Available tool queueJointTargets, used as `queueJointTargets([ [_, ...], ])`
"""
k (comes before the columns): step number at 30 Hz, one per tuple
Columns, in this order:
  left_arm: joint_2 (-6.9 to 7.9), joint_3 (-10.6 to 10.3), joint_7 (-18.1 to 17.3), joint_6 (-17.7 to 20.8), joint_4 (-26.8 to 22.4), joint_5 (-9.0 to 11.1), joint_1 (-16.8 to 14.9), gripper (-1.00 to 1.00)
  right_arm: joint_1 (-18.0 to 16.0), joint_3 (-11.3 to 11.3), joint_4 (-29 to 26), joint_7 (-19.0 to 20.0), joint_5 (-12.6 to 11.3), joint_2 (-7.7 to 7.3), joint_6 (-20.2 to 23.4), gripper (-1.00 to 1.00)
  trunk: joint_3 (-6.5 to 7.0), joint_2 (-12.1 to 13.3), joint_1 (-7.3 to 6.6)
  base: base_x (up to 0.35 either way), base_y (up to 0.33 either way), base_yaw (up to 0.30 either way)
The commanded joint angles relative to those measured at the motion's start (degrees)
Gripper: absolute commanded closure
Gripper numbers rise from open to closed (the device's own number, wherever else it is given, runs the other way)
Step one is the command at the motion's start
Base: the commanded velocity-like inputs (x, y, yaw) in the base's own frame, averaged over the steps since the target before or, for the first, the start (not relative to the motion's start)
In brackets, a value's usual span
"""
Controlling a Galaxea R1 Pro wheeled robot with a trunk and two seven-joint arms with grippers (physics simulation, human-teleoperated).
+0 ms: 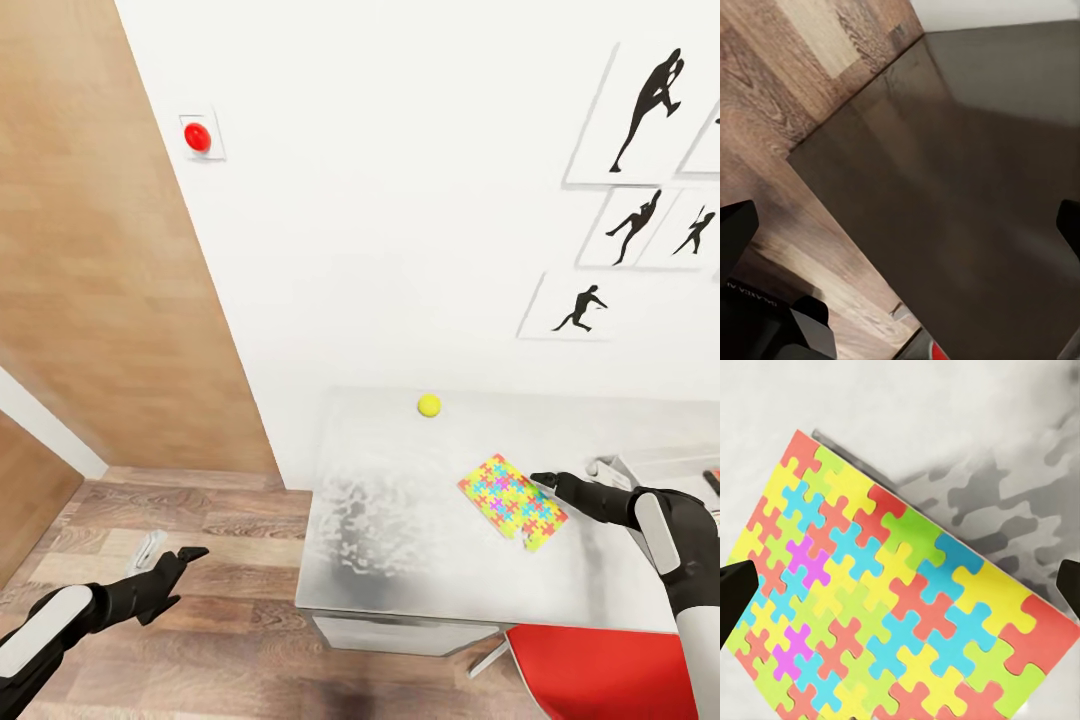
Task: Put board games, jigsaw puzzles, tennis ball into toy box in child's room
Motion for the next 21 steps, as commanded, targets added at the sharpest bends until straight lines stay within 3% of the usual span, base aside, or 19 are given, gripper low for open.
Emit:
queueJointTargets([
  [1, 0.06, -0.1, 0.5, 0.0, 0.0, 0.6, 0.0, -1.00, -0.1, -0.1, 0.0, 0.4, 0.4, 0.01, 0.3, -1.00, -0.11, -0.1, 0.03, 0.000, 0.000, 0.000],
  [21, 0.05, -0.2, 0.5, 0.0, 0.3, 0.6, 0.0, -1.00, 0.0, -0.1, 0.0, 0.5, 0.4, 0.10, 0.3, -1.00, -0.14, -0.1, 0.03, 0.000, 0.000, 0.000],
])
